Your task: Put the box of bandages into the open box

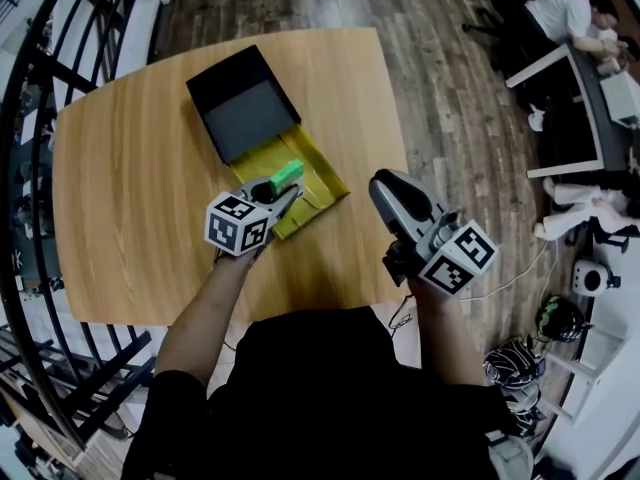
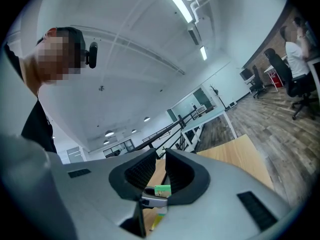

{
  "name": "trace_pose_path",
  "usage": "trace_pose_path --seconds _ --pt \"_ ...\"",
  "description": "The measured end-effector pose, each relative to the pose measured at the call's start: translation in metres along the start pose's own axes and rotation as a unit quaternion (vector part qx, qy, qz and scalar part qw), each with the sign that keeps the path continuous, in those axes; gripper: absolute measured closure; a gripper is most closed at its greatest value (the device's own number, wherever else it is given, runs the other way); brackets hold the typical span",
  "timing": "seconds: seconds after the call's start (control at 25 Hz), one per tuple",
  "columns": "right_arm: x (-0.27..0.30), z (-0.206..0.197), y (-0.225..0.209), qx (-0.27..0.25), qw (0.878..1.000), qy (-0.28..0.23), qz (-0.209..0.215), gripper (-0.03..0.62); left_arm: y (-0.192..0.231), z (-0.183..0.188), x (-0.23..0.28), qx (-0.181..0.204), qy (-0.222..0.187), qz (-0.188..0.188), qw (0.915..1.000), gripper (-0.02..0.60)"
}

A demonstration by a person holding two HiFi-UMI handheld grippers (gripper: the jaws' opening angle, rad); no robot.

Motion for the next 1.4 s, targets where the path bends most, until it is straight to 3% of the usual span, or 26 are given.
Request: trace_pose_path --seconds 0.52,0.72,0.92,1.04,1.2,1.4 --pt "-0.006 -0.008 -0.013 0.008 1.0 0.01 -0.009 0.522 0.003 -0.037 0.027 -0.038 0.07 -0.032 0.9963 0.488" --pt "-0.006 -0.006 -0.015 0.009 1.0 0.012 -0.007 0.522 0.006 -0.035 0.031 -0.033 0.069 -0.026 0.9967 0.486" --pt "-0.005 0.0 -0.016 0.009 1.0 0.014 -0.006 0.522 0.008 -0.027 0.032 0.014 0.078 -0.001 0.9968 0.466" --pt "-0.004 0.001 -0.015 0.008 1.0 0.014 -0.004 0.522 0.01 -0.021 0.029 0.036 0.075 0.016 0.9964 0.423" --pt "-0.004 -0.004 -0.009 0.009 1.0 0.014 0.001 0.522 0.018 -0.019 0.018 0.057 0.066 0.053 0.9948 0.351" --pt "-0.005 0.0 -0.005 0.006 1.0 0.014 0.007 0.522 0.025 -0.007 0.006 0.076 0.046 0.092 0.9918 0.331"
Point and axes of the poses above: the fingertips, and each gripper's own axes: x forward along the fingers, y to its left, z out of its top, the point moved 8 cm from there along -x, backward along the fingers, and after that the axes turned 13 degrees about -y, right-handed, at the moved point
